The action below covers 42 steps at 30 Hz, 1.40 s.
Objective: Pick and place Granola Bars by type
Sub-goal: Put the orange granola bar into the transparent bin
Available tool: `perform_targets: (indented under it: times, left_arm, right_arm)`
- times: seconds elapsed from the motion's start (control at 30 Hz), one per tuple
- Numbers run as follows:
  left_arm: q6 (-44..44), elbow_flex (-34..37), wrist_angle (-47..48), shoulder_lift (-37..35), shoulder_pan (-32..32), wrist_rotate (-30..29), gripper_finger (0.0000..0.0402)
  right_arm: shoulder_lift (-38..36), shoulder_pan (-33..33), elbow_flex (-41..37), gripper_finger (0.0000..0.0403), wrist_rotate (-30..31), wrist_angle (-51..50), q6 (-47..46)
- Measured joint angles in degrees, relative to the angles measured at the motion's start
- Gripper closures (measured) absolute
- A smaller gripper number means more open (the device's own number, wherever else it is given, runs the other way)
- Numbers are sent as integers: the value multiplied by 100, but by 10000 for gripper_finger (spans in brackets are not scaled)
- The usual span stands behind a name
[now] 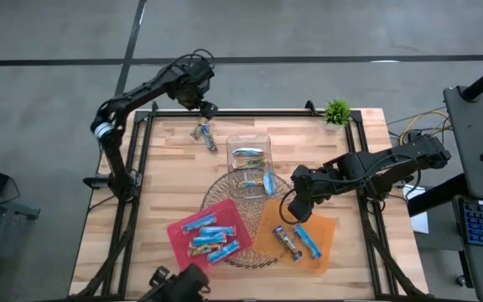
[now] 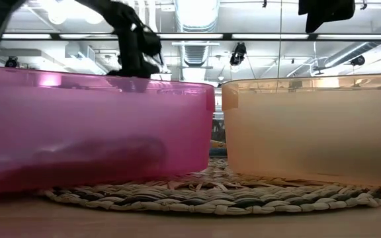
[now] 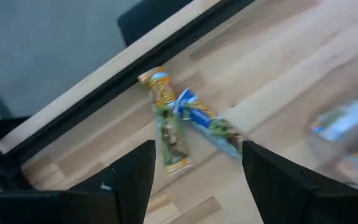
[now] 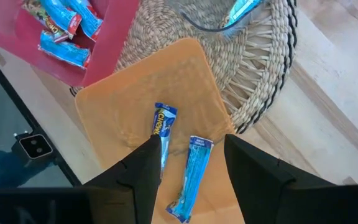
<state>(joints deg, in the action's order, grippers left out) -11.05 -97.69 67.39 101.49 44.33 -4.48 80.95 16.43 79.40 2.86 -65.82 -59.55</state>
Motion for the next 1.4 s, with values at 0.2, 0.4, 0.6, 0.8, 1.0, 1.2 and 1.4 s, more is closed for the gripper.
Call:
perform_targets:
  times: [0.2, 0.4, 0.6, 0.8, 1.0, 1.2, 1.4]
  left_arm:
    - [-55, -160, 64, 717, 121, -17, 180]
    - [-70, -153, 16, 1290, 153, -194, 180]
    - [-92, -155, -81, 1531, 175, -506, 180]
    - [-170, -150, -313, 1618, 235, -507, 180]
    - [-440, -145, -565, 1773, 366, -496, 180]
    - [-560, -142, -675, 1914, 457, -351, 180]
    - [-683, -142, -763, 2028, 472, -244, 180]
  right_arm:
    - [0, 2, 0, 236, 21, 0, -52]
    - [0, 2, 0, 236, 26, 0, -93]
    - [0, 2, 0, 236, 29, 0, -158]
    - [0, 2, 0, 236, 29, -4, -162]
    - [-7, 4, 0, 236, 29, -7, -197]
    - [-9, 4, 0, 236, 29, -29, -197]
    - [-9, 4, 0, 236, 30, -145, -193]
